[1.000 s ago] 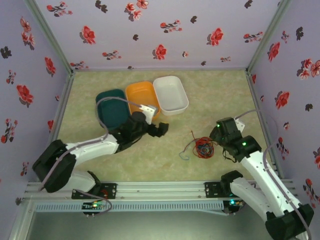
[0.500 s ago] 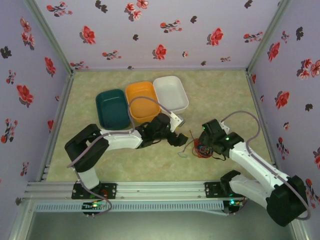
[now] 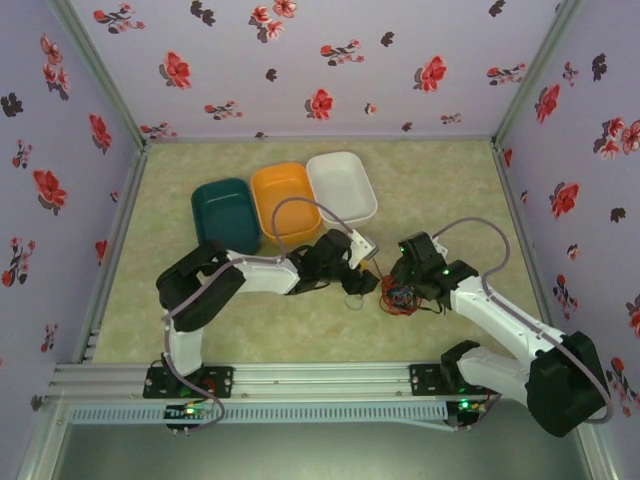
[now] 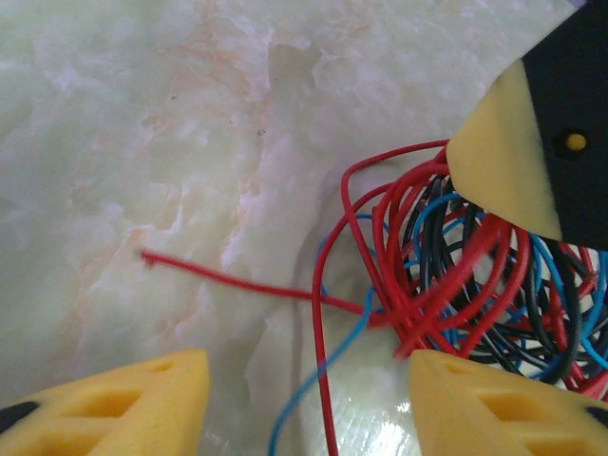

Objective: Untangle the cables

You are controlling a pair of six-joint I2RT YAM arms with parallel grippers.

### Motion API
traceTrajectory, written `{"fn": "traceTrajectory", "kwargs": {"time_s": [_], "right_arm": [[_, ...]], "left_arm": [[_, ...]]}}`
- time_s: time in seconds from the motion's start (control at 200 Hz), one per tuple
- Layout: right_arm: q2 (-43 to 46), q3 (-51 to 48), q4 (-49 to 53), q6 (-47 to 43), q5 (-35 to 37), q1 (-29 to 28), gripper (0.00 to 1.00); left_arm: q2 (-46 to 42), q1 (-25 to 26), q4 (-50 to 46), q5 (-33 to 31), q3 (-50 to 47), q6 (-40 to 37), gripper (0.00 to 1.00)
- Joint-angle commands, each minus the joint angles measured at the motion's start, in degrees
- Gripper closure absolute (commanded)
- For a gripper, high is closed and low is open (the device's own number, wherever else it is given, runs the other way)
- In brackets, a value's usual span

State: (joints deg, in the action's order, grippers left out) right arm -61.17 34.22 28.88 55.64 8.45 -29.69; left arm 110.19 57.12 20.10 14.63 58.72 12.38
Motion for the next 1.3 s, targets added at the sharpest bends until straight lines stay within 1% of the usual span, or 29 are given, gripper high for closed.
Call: {"fn": "traceTrajectory", "kwargs": {"time_s": [0.0,0.11,0.18,0.195,0.25,0.295,0.415,0.625,0.74,0.85,0.935,1.01,1.045,1.07,1.075,1.125,1.155,1.21,1.295], "right_arm": [[-0.27,-1.12,-2.15,0.53,-0.97,-0.28,0.63],[-0.51,-1.6,-4.81,1.0,-2.39,-0.28,0.76],[-0.91,-1.99,-7.37,1.51,-4.04,-0.36,0.88],[-1.0,-2.04,-7.77,1.56,-4.2,-0.37,0.89],[-1.51,-2.14,-9.69,2.17,-5.06,-0.37,0.96],[-2.0,-2.11,-11.36,2.48,-5.78,-0.37,1.0],[-4.61,-1.18,-16.11,3.11,-7.45,-0.87,1.0],[-10.34,3.62,-20.18,3.25,-7.5,-3.35,1.0],[-14.15,7.44,-21.07,3.25,-8.05,-5.1,1.0],[-17.43,11.48,-18.33,1.71,-8.04,-6.62,1.0],[-18.67,13.84,-14.54,0.09,-7.32,-6.96,0.93],[-18.0,14.87,-10.75,-1.14,-5.83,-6.95,0.87],[-17.14,15.07,-9.23,-1.73,-5.04,-6.93,0.8],[-16.43,15.13,-7.97,-2.19,-4.5,-6.9,0.73],[-16.17,15.17,-7.62,-2.42,-4.25,-6.94,0.7],[-14.51,15.18,-5.62,-3.11,-3.28,-6.95,0.61],[-13.5,15.18,-4.47,-3.59,-2.61,-6.95,0.57],[-11.3,15.21,-1.96,-4.45,-0.92,-6.91,0.53],[-8.3,15.13,2.52,-4.71,2.73,-6.74,0.52]], "left_arm": [[2.18,0.45,0.63,1.22,2.53,0.89,0.5],[2.41,0.41,0.29,0.8,2.68,1.29,0.63],[1.52,0.43,1.09,-0.6,1.75,1.65,0.69],[1.25,0.37,1.35,-0.86,1.42,1.72,0.71],[0.22,0.36,2.23,-2.08,0.11,1.85,0.74],[-0.91,0.27,3.17,-3.1,-1.24,1.88,0.74],[-4.29,0.05,5.08,-6.61,-4.98,1.79,0.75],[-12.34,-1.03,7.78,-13.63,-11.91,1.86,0.73],[-16.43,-1.53,8.1,-15.7,-14.67,1.58,0.68],[-18.6,-1.8,6.8,-15.86,-15.62,0.84,0.63],[-18.89,-1.97,5.73,-15.86,-15.83,0.72,0.59],[-18.72,-2.01,5.09,-15.58,-15.83,0.94,0.56],[-18.53,-1.98,4.6,-15.27,-15.59,1.02,0.55],[-18.44,-1.94,4.29,-15.03,-15.36,1.11,0.54],[-18.39,-1.94,4.23,-14.97,-15.29,1.13,0.54],[-18.02,-1.93,3.81,-14.48,-14.92,1.24,0.53],[-17.76,-1.91,3.81,-14.24,-14.71,1.39,0.53],[-16.97,-1.93,3.89,-13.73,-14.22,1.42,0.53],[-15.53,-1.92,3.89,-12.54,-13.14,1.28,0.53]]}}
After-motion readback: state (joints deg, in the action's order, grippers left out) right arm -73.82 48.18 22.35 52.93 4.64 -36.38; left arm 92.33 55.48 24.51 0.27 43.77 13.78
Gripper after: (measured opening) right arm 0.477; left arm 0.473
